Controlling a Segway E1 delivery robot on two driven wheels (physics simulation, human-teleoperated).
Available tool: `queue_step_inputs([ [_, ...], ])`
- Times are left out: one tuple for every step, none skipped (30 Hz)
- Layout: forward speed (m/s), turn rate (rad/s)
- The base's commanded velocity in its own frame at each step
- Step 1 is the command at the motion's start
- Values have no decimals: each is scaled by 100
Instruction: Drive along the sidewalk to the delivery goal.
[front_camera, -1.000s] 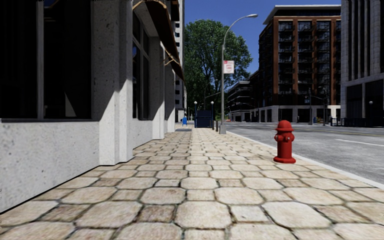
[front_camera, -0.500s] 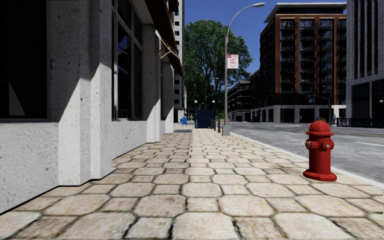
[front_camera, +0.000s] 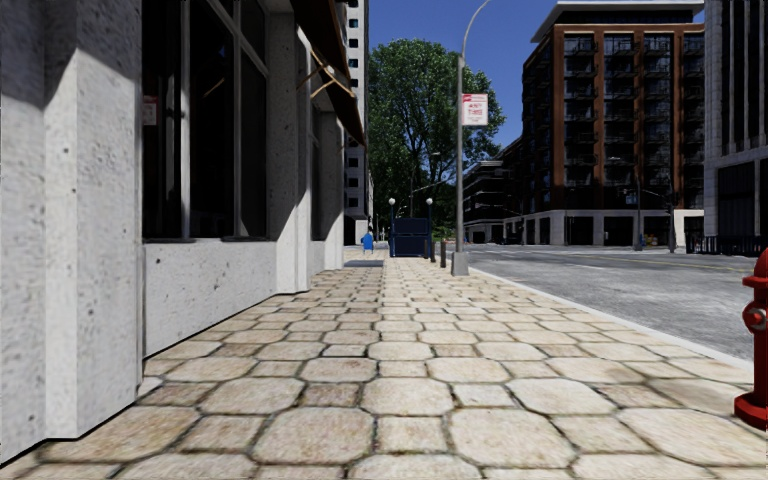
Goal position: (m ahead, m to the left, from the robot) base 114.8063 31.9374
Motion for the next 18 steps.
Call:
queue_step_inputs([
  [200, 0],
  [200, 0],
  [200, 0],
  [200, 0],
  [200, 0],
  [200, 0],
  [200, 0],
  [200, 0],
  [200, 0],
  [200, 0],
  [200, 0],
  [200, 0],
  [200, 0],
  [200, 0],
  [200, 0],
  [200, 0],
  [200, 0],
  [200, 0],
])
